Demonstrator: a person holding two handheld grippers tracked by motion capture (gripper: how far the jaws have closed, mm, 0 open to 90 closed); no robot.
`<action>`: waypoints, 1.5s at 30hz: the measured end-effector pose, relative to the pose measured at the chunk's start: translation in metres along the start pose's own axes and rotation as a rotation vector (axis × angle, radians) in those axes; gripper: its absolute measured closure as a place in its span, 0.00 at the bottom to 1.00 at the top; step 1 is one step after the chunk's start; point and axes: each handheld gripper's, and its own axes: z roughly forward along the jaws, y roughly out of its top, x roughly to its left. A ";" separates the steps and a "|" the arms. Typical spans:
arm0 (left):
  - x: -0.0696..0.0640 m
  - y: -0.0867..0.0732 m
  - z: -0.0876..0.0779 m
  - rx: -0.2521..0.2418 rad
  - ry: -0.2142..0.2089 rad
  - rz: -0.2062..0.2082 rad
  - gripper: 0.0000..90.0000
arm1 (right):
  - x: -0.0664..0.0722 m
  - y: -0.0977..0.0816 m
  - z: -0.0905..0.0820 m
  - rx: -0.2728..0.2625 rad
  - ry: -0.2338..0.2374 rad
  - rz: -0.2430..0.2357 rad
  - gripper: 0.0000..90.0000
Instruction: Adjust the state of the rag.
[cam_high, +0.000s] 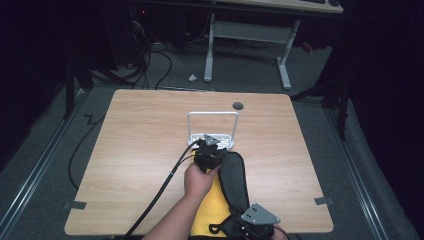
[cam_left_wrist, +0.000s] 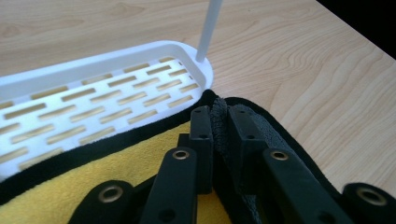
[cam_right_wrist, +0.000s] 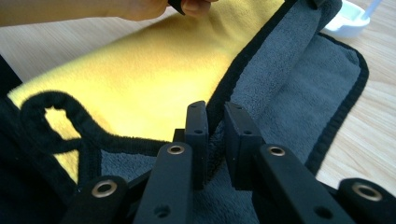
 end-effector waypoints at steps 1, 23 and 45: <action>-0.002 0.000 0.002 0.001 -0.004 0.004 0.89 | -0.001 -0.001 -0.001 -0.001 -0.001 -0.001 0.88; 0.000 -0.013 -0.024 -0.048 -0.073 0.049 0.53 | -0.027 -0.013 -0.013 -0.030 -0.112 0.092 0.74; 0.029 -0.095 -0.077 0.089 -0.056 0.181 0.88 | -0.076 0.017 0.069 0.125 -0.138 0.182 0.91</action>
